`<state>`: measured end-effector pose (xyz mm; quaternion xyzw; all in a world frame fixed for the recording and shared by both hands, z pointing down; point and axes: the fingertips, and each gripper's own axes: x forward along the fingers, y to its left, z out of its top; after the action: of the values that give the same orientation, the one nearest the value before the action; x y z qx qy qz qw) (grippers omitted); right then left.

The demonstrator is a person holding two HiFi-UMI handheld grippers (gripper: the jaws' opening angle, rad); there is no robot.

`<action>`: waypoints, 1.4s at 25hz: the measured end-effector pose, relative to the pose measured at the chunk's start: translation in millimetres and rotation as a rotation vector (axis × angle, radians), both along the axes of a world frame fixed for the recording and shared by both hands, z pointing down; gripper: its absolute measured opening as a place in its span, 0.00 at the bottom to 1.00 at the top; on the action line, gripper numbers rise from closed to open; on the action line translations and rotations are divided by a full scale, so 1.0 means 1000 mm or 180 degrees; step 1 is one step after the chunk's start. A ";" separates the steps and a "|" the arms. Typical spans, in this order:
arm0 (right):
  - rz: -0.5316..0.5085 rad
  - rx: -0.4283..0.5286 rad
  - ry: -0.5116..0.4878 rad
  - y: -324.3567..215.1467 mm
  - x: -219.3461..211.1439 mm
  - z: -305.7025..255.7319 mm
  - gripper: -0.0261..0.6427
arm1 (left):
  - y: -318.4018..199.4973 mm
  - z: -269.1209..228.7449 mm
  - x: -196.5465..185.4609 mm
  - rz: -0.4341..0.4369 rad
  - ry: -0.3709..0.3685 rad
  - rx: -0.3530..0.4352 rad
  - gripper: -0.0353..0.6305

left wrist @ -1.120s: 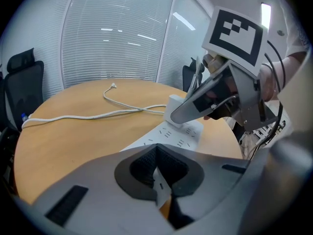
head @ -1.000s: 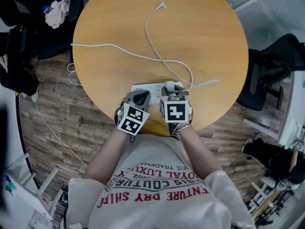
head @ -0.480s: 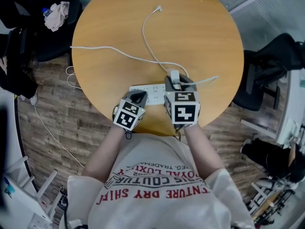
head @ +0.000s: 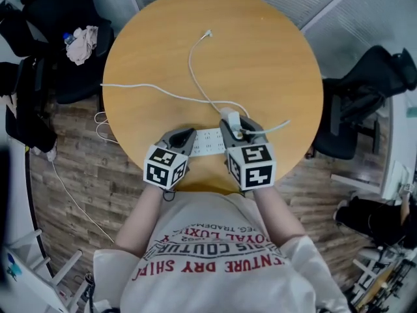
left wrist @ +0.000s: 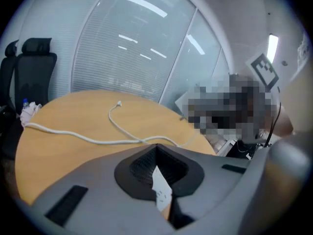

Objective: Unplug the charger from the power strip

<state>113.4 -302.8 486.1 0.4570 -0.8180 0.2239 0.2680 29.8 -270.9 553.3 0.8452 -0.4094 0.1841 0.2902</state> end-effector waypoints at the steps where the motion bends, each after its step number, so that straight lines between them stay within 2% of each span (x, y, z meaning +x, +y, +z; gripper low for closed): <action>1: -0.0029 0.0075 -0.0031 -0.001 0.000 -0.009 0.28 | -0.007 -0.019 -0.001 -0.0047 0.0053 0.0153 0.10; 7: -0.0331 0.0598 -0.0115 0.000 -0.007 -0.061 0.28 | -0.029 -0.127 -0.014 -0.0331 0.0186 0.1053 0.10; 10: -0.0382 0.0860 -0.0180 0.000 -0.008 -0.085 0.27 | -0.029 -0.179 -0.017 -0.0385 0.0357 0.1516 0.10; 13: -0.0421 0.1116 -0.0304 0.005 -0.008 -0.107 0.27 | -0.022 -0.216 -0.022 -0.0428 0.0415 0.1822 0.10; 19: -0.0603 0.1512 -0.0505 0.018 -0.010 -0.141 0.27 | 0.003 -0.263 -0.023 -0.0331 0.0261 0.2319 0.10; 22: -0.0643 0.1601 -0.0529 0.020 -0.011 -0.147 0.27 | 0.005 -0.271 -0.025 -0.0332 0.0227 0.2417 0.10; 35: -0.0573 0.1603 -0.0627 0.026 -0.003 -0.153 0.27 | 0.006 -0.260 -0.016 -0.0252 0.0276 0.2239 0.10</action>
<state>110.8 -276.8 333.1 0.4108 -0.9073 0.0323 0.0839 13.7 -265.0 293.6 0.8839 -0.4674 -0.0155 0.0054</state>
